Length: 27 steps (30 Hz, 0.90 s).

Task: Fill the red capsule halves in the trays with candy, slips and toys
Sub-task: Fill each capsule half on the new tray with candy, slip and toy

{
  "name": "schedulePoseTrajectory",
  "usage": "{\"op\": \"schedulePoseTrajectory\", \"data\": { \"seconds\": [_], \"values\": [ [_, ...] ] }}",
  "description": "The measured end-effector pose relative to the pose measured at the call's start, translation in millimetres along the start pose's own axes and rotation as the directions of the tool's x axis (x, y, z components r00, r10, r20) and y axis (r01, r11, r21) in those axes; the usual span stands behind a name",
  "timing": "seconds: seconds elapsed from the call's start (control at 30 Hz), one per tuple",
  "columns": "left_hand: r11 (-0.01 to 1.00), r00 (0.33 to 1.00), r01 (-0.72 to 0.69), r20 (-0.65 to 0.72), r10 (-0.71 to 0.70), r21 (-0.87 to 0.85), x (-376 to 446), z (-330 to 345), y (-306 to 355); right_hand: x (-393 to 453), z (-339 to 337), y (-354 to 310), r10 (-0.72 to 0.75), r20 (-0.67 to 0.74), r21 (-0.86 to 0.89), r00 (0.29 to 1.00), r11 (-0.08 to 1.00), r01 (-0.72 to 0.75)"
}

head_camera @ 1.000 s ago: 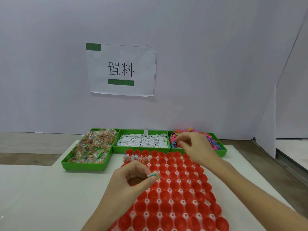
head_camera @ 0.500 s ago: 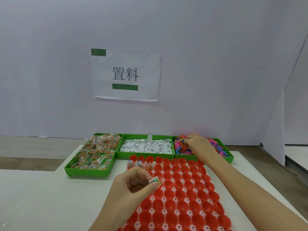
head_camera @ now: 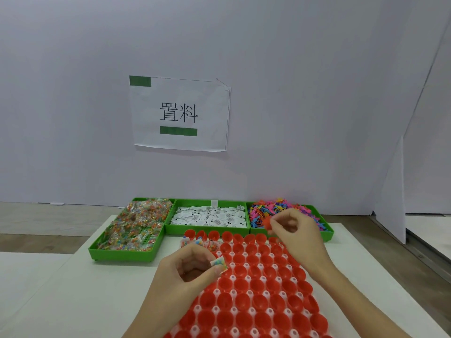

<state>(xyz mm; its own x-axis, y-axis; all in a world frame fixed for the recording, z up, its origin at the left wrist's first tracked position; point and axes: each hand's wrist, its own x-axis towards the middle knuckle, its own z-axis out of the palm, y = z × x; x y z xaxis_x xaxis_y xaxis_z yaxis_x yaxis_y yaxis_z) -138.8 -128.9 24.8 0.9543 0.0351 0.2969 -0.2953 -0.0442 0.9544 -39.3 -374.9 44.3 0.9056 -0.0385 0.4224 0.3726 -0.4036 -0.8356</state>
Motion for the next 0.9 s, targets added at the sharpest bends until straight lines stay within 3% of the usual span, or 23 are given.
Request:
{"op": "schedulePoseTrajectory", "data": {
  "seconds": [0.17, 0.47, 0.7, 0.9],
  "values": [
    [1.000, 0.998, -0.010, 0.061, 0.009, 0.004, -5.2, 6.1, 0.6, -75.1, -3.6, -25.5, 0.042, 0.161, 0.225, 0.986, 0.971, -0.078],
    [0.999, 0.987, -0.004, 0.159, -0.003, 0.047, -9.5, 14.3, -0.7, -95.8, 12.3, -29.6, -0.013, 0.258, 0.104, 0.966, 0.994, -0.015],
    [0.999, 0.996, -0.018, 0.092, 0.016, 0.028, -10.4, 15.3, -1.8, -98.0, 10.2, -32.7, -0.053, 0.291, 0.085, 0.955, 0.996, 0.029],
    [0.995, 0.990, -0.029, 0.140, 0.017, 0.090, -12.2, 12.9, -2.9, -99.1, 10.9, -34.9, -0.073, 0.345, 0.043, 0.936, 0.997, 0.062]
  ]
}}
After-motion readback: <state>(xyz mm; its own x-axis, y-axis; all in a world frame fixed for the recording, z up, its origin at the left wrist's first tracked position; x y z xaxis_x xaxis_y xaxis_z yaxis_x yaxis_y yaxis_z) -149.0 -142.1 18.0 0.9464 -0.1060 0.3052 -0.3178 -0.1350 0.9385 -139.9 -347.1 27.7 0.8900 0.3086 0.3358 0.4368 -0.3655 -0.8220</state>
